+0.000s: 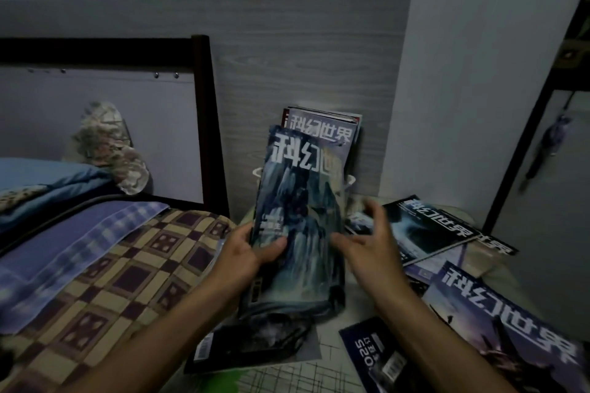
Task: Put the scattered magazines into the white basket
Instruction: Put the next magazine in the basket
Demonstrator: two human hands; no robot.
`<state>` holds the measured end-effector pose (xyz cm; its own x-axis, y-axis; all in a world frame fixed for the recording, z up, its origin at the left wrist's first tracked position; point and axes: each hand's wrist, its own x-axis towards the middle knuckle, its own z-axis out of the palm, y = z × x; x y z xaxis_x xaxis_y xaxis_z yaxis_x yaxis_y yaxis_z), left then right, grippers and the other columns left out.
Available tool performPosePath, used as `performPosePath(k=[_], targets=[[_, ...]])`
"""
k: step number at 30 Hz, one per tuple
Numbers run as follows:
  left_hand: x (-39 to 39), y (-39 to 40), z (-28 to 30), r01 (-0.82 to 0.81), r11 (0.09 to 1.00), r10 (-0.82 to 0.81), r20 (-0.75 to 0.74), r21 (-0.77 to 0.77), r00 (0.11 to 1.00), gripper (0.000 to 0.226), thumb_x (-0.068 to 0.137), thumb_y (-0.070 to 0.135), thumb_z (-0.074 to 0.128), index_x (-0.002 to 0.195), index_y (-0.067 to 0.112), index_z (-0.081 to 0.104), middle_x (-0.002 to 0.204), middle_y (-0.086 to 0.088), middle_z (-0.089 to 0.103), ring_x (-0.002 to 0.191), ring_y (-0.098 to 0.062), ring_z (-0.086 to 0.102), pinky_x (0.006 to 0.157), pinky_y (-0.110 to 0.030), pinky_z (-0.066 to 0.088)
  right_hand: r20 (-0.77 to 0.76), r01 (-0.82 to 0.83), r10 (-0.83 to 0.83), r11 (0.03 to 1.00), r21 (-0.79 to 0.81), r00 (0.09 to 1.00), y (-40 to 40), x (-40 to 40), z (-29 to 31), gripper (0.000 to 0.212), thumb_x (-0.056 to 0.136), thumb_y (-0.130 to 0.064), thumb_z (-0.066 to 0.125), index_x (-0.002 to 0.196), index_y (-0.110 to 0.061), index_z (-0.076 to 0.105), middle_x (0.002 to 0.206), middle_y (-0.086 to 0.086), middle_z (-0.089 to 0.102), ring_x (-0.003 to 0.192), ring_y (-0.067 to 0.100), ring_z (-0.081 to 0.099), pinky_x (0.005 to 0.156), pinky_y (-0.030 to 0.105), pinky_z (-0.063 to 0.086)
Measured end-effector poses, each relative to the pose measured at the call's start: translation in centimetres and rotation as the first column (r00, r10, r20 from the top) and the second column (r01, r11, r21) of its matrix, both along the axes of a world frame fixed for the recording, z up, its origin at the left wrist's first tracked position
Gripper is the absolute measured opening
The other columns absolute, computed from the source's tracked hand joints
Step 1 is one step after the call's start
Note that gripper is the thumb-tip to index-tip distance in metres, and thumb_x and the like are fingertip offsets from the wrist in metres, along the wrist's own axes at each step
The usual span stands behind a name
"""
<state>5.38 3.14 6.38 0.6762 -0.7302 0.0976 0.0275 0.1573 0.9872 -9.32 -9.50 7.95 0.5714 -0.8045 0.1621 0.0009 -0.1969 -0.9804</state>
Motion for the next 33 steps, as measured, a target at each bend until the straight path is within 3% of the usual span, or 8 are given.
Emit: performPosePath(k=[3,8,11,15,19,23,27,33], targets=[[1.9,0.5,0.3,0.070,0.993,-0.072,-0.017,-0.100,0.997,0.048,0.060,0.022,0.089,0.104,0.012,0.071,0.099,-0.012,0.077,0.086,-0.026,0.075,0.065,-0.030,0.059,0.033,-0.024,0.019,0.989,0.144,0.999,-1.8,-0.8,0.2,0.077,0.079,-0.018,0.080,0.142,-0.032,0.037,0.131,-0.006,0.059,0.102,0.020,0.068,0.073,0.034,0.059],[4.7,0.4,1.1,-0.012,0.999,0.023,0.211,-0.053,0.977,0.022,0.066,0.035,0.081,0.087,0.037,0.075,0.094,0.004,0.078,0.085,-0.014,0.074,0.066,-0.021,0.058,0.126,-0.127,0.123,0.992,0.020,0.984,-3.0,-0.1,0.5,0.021,0.086,-0.007,0.071,0.098,-0.024,0.070,0.097,0.003,0.078,0.083,0.011,0.074,0.060,0.020,0.056],[5.3,0.4,-1.9,-0.077,0.997,0.073,0.295,0.003,0.953,0.028,0.088,0.024,0.067,0.112,0.039,0.065,0.112,0.007,0.073,0.102,-0.004,0.068,0.078,-0.018,0.056,-0.026,-0.091,0.090,0.995,-0.051,0.996,-2.4,0.7,-1.8,0.022,0.091,-0.004,0.065,0.092,-0.026,0.067,0.091,0.002,0.076,0.064,-0.001,0.069,0.051,0.012,0.048],[5.5,0.7,-6.6,-0.222,0.955,0.140,0.366,0.194,0.920,0.049,0.101,0.031,0.048,0.147,0.036,0.034,0.148,0.013,0.043,0.133,-0.010,0.042,0.112,-0.040,0.036,-0.105,-0.102,0.091,0.989,-0.105,0.990,-2.1,1.7,-3.9,0.023,0.094,-0.010,0.061,0.088,-0.030,0.068,0.089,-0.008,0.076,0.065,-0.002,0.065,0.059,0.020,0.048],[7.3,-0.3,-5.4,-0.325,0.940,0.255,0.416,0.106,0.873,0.033,0.094,0.013,0.062,0.124,0.028,0.061,0.122,0.003,0.067,0.106,-0.012,0.063,0.091,-0.039,0.054,-0.205,-0.061,-0.017,0.928,-0.367,0.979,-3.8,2.7,-3.2,0.020,0.092,-0.023,0.065,0.072,-0.019,0.066,0.064,-0.001,0.067,0.056,0.008,0.062,0.055,0.035,0.047],[9.8,-3.5,-0.2,-0.383,0.920,0.370,0.491,-0.080,0.789,0.035,0.084,0.004,0.072,0.089,0.038,0.063,0.083,0.020,0.071,0.079,0.004,0.066,0.068,-0.017,0.056,-0.002,0.053,-0.058,0.920,-0.388,0.998,-6.1,4.9,-0.1,0.019,0.090,-0.023,0.067,0.074,-0.031,0.066,0.066,-0.007,0.068,0.059,0.011,0.063,0.055,0.034,0.051],[13.6,-9.6,4.0,-0.381,0.909,0.416,0.375,-0.167,0.829,0.042,0.089,0.000,0.065,0.094,0.042,0.063,0.088,0.025,0.065,0.078,0.016,0.063,0.064,-0.002,0.048,0.179,0.196,-0.147,0.935,-0.297,0.973,-10.4,8.7,2.8,0.007,0.093,-0.020,0.064,0.091,-0.026,0.068,0.075,-0.004,0.072,0.067,0.015,0.068,0.063,0.041,0.059],[18.2,-18.2,4.7,-0.351,0.935,0.351,0.314,-0.060,0.882,0.039,0.093,0.001,0.061,0.131,0.009,0.058,0.099,0.003,0.065,0.097,-0.019,0.062,0.083,-0.028,0.053,0.237,0.361,-0.311,0.907,-0.215,0.921,-15.6,14.1,1.9,0.009,0.093,-0.024,0.064,0.099,-0.027,0.071,0.085,-0.004,0.074,0.075,0.018,0.070,0.076,0.047,0.060]])
